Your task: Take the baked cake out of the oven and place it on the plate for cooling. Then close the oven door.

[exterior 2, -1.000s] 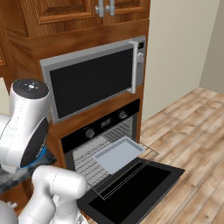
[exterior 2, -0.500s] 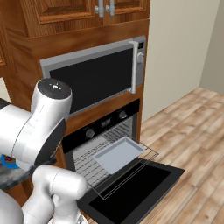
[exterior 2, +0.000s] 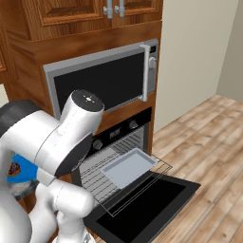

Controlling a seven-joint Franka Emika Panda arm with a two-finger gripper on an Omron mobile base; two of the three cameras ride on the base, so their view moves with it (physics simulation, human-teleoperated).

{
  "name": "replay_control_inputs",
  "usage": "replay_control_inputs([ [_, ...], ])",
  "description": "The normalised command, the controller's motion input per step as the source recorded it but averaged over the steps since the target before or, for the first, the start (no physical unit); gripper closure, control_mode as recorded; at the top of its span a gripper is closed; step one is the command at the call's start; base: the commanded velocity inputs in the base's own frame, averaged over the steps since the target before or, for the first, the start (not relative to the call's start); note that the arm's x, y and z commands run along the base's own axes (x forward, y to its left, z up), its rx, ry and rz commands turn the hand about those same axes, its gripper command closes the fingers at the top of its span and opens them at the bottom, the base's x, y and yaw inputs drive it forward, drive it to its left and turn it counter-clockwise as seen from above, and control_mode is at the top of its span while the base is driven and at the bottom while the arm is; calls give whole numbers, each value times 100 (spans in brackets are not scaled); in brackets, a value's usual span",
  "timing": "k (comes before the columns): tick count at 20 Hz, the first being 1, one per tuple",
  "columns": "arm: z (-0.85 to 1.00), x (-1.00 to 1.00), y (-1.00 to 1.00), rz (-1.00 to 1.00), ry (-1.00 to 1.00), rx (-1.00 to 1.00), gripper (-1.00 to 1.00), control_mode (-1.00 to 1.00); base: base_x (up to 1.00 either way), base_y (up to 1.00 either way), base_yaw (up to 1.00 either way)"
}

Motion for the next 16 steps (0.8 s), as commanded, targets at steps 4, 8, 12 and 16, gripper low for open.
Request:
replay_control_inputs([
  [4,-23,7,-37,-5,5,1,-100,-100,0,0,0],
  [8,-26,13,-22,-7,3,0,-100,-100,0,0,0],
  [12,-23,20,-18,-8,3,0,-100,-100,0,0,0],
  [16,-23,18,-19,-9,5,2,-100,-100,0,0,0],
])
